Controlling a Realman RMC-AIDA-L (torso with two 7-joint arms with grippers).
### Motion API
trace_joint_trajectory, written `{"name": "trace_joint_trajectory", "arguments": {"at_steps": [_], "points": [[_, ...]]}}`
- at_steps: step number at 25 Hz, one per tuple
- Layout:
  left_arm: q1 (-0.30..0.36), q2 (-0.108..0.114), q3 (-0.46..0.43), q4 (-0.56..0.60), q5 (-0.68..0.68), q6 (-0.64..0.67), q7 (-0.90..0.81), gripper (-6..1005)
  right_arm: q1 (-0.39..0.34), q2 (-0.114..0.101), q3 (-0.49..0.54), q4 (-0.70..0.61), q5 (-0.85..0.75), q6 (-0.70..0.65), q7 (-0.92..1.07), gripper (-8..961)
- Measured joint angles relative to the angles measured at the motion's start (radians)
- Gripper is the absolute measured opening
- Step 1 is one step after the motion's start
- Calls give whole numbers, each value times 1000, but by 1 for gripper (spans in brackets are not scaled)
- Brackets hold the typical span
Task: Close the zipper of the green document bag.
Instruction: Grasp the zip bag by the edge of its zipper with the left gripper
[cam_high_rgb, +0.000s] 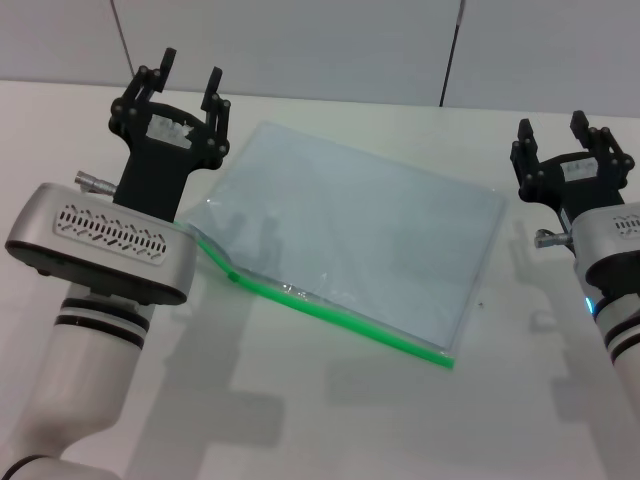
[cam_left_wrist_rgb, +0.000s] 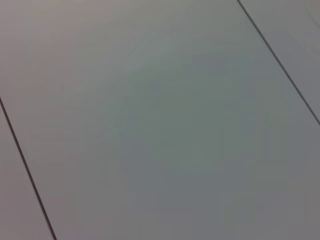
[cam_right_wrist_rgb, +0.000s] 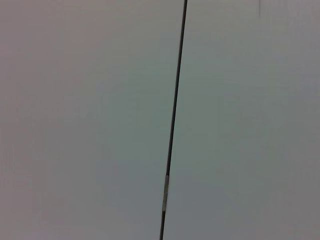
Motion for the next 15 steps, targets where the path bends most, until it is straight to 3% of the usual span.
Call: {"name": "trace_joint_trajectory", "arguments": {"at_steps": [15], "points": [[-1, 0, 0, 0, 0, 0, 0, 444, 0, 0, 0, 0, 0, 0, -2, 578]]}}
